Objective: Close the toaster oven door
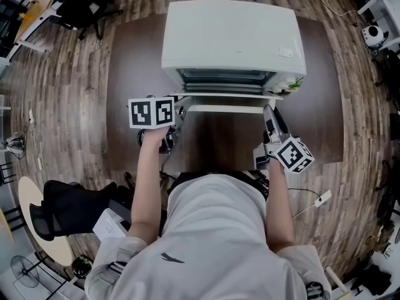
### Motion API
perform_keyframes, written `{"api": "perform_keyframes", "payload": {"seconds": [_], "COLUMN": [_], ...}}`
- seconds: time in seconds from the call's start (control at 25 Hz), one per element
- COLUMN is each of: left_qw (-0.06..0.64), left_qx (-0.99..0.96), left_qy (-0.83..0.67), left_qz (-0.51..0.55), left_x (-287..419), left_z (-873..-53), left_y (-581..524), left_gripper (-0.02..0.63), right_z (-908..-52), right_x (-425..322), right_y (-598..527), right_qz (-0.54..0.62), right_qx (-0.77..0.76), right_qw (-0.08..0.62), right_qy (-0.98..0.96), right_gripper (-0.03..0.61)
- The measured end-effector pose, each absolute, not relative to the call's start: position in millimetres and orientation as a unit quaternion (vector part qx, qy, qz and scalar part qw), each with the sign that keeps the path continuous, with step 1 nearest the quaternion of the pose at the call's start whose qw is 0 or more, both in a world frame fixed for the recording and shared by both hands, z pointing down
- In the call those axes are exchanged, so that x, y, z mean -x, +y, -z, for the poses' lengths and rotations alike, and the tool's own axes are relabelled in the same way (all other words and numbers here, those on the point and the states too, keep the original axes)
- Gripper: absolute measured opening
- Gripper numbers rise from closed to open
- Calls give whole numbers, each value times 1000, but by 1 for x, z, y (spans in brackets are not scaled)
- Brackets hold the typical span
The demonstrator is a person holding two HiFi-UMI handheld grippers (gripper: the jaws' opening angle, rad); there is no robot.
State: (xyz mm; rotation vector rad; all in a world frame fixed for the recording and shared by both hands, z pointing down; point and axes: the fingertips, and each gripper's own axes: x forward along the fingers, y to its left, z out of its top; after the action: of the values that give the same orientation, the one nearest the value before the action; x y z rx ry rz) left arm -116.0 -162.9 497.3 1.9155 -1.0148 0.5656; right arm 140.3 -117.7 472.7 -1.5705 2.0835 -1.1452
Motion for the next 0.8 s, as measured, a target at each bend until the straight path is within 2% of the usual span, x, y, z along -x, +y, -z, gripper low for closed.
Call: {"api": "perform_keyframes", "payload": {"seconds": [0.16, 0.32, 0.48, 0.56, 0.8], "left_qw": [436, 438, 452, 458, 453], "left_qx": [-772, -773, -774, -775, -789], "left_qy": [-407, -403, -389, -381, -373], "left_qz": [-222, -219, -213, -210, -185], "left_x": [114, 113, 113, 115, 117], "left_z": [-498, -498, -499, -500, -500], "left_y": [-164, -165, -166, -165, -164], "left_gripper": [186, 189, 193, 220, 242], "right_z": [-473, -468, -472, -472, -473], "right_x": [-133, -131, -133, -132, -130], "right_y": [-125, -129, -128, -126, -126], "right_qz": [442, 430, 439, 441, 445], "right_qx": [495, 484, 489, 489, 489], "right_qw": [217, 233, 219, 215, 203], "right_qy": [716, 726, 722, 721, 722], "right_gripper": [163, 158, 160, 160, 160]}}
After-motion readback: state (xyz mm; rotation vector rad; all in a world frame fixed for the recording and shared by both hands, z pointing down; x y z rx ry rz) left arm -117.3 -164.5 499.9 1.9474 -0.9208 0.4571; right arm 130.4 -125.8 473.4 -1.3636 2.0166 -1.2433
